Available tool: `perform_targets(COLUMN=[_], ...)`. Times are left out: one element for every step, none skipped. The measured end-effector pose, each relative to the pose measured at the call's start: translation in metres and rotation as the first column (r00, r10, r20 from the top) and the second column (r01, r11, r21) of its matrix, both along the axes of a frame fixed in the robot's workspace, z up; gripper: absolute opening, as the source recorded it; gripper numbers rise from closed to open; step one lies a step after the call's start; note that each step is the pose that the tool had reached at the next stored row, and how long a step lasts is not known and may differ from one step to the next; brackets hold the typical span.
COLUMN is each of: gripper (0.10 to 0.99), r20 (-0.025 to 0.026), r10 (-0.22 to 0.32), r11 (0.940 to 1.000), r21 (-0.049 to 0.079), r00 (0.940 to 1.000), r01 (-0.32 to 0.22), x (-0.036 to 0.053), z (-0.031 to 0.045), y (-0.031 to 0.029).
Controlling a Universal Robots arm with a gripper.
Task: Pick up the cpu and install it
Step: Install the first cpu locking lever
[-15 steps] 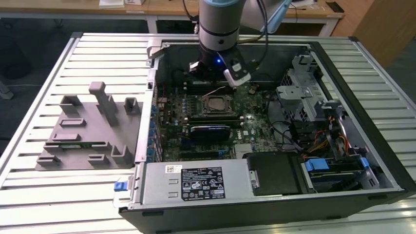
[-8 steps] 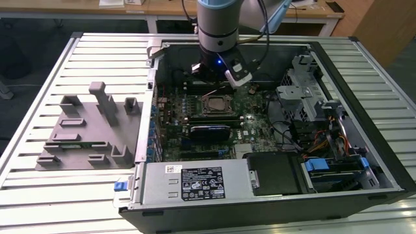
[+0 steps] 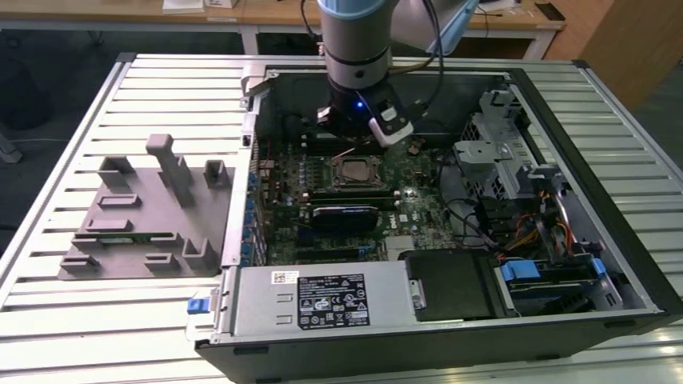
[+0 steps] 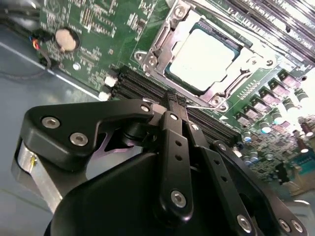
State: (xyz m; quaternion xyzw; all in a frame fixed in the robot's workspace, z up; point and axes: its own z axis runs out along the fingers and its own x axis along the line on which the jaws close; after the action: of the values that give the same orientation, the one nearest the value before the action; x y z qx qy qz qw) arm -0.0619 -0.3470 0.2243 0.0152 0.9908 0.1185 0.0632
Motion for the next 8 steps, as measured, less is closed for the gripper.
perform_targets(gripper=[0.106,0.106,0.106,0.106,0.106,0.106,0.106,0.106], r20=[0.0001,0.0,0.0001,0.0,0.0,0.0,0.0001,0.0001], r10=[-0.017,-0.036,-0.051,-0.061,-0.068,-0.074,-0.08,-0.086], r11=[0.9999,0.9994,0.9987,0.9981,0.9977,0.9973,0.9968,0.9963], r21=[0.0,-0.001,-0.001,-0.001,-0.001,-0.001,-0.001,-0.001], r00=[0.9999,0.9994,0.9987,0.9981,0.9977,0.9973,0.9968,0.9963], r01=[0.017,0.036,0.051,0.061,0.068,0.074,0.08,0.086], x=[0.0,0.0,0.0,0.0,0.0,0.0,0.0,0.0], z=[-0.0006,-0.0011,-0.0016,-0.002,-0.0025,-0.003,-0.0035,-0.0042], y=[0.0,0.0,0.0,0.0001,0.0003,0.0004,0.0005,0.0006])
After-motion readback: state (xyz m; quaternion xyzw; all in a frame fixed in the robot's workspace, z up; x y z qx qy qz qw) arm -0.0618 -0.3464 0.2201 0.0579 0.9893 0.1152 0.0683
